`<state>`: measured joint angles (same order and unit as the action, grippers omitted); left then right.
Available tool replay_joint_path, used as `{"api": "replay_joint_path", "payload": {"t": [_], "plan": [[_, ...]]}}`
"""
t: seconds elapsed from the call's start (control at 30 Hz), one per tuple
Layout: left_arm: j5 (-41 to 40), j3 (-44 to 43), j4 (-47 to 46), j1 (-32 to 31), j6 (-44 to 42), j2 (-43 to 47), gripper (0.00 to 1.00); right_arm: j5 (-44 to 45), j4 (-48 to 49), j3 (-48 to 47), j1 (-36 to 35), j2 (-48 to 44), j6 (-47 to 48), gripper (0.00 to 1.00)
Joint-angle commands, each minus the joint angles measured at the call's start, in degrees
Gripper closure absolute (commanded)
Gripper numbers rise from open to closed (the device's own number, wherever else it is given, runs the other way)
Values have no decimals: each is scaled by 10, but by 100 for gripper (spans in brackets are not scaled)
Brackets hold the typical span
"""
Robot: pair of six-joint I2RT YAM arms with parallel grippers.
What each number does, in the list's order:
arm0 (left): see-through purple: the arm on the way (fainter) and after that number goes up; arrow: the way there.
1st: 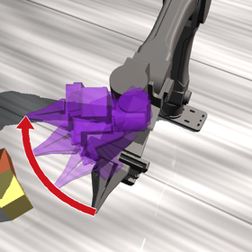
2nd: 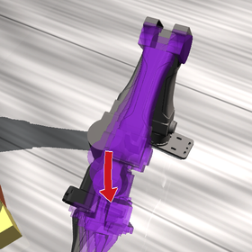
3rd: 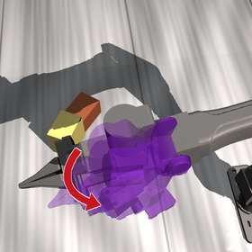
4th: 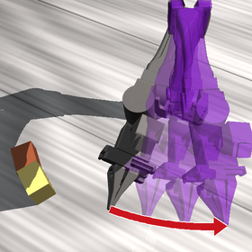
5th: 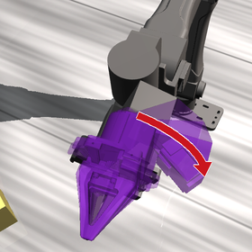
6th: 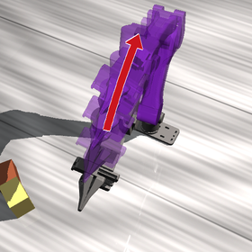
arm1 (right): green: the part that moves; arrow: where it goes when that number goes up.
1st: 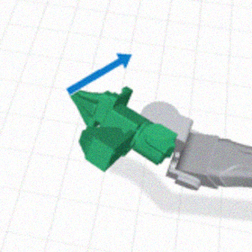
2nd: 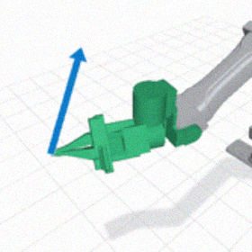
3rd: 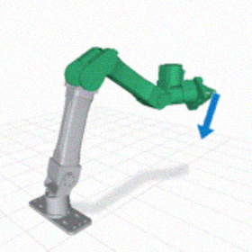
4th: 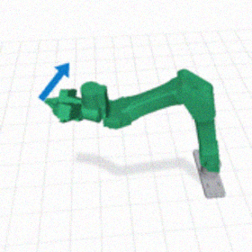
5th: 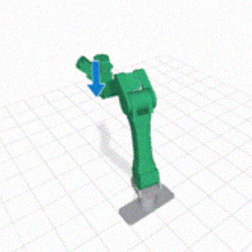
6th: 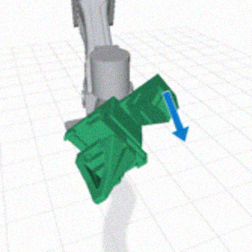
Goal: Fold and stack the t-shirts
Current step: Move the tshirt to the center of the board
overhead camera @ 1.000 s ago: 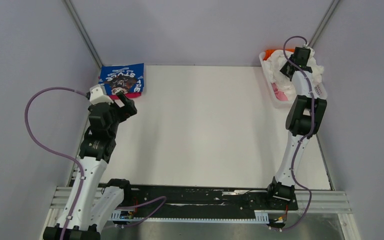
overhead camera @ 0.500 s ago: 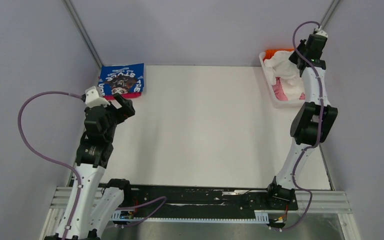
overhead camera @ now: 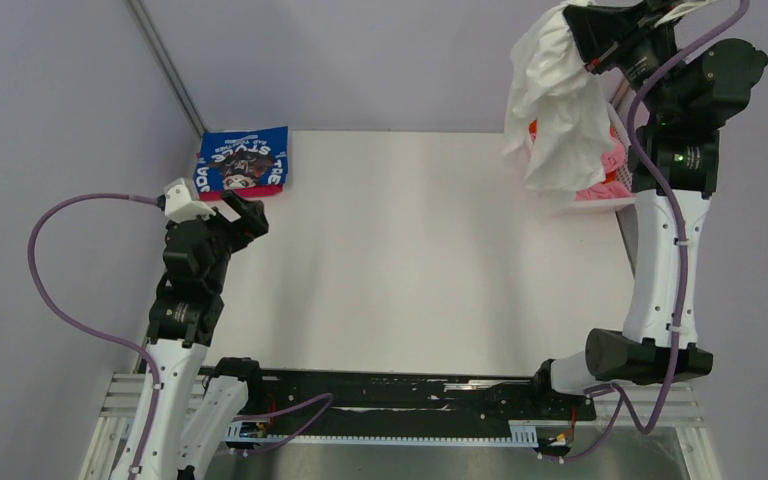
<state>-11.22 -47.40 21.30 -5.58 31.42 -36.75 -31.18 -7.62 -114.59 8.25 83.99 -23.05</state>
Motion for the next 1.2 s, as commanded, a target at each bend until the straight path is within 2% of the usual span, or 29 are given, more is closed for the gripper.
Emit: {"api": "replay_joint_path", "payload": {"t": [0.0, 0.27, 0.37, 0.43, 0.6, 0.7, 0.77, 0.8, 0.83, 0.9, 0.93, 0.97, 1.0, 1.07, 1.17], "plan": [[-4, -1, 5, 2, 21, 3, 0, -151, 50, -13, -52, 12, -78, 100], [-17, -7, 29, 2, 37, 2, 0, -252, 71, -42, -189, 30, -90, 100], [-22, -8, 35, 2, 43, 1, 0, -254, 89, 4, -210, 22, -103, 100], [-25, -6, 38, 2, 49, -1, 0, -234, 90, 86, -209, -8, -126, 100], [-11, 0, 37, 2, 58, -21, 0, -98, 88, 416, -199, -175, -123, 100], [35, 2, 38, 2, 58, -55, 0, 2, 1, 552, -158, -238, -107, 95], [79, 5, 39, 2, 53, -83, 0, 112, -80, 593, -135, -253, -64, 91], [94, 8, 40, 2, 53, -93, 0, 167, -116, 603, -125, -252, -46, 86], [128, 15, 38, 2, 53, -114, 0, 227, -149, 611, -119, -248, -34, 75], [171, 30, 25, 2, 57, -146, 0, 353, -198, 610, -117, -235, -30, 41], [182, 36, 20, 2, 60, -169, 0, 418, -218, 606, -116, -229, -41, 28], [205, 44, 10, 2, 66, -180, 0, 447, -233, 602, -116, -225, -49, 5], [217, 46, 4, 1, 68, -206, 0, 459, -246, 598, -116, -224, -54, 1], [251, 48, -18, -4, 71, -246, 0, 460, -258, 593, -116, -228, -60, 0], [266, 39, -39, -30, 65, -302, 0, 402, -277, 601, -117, -254, -70, 0]]}}
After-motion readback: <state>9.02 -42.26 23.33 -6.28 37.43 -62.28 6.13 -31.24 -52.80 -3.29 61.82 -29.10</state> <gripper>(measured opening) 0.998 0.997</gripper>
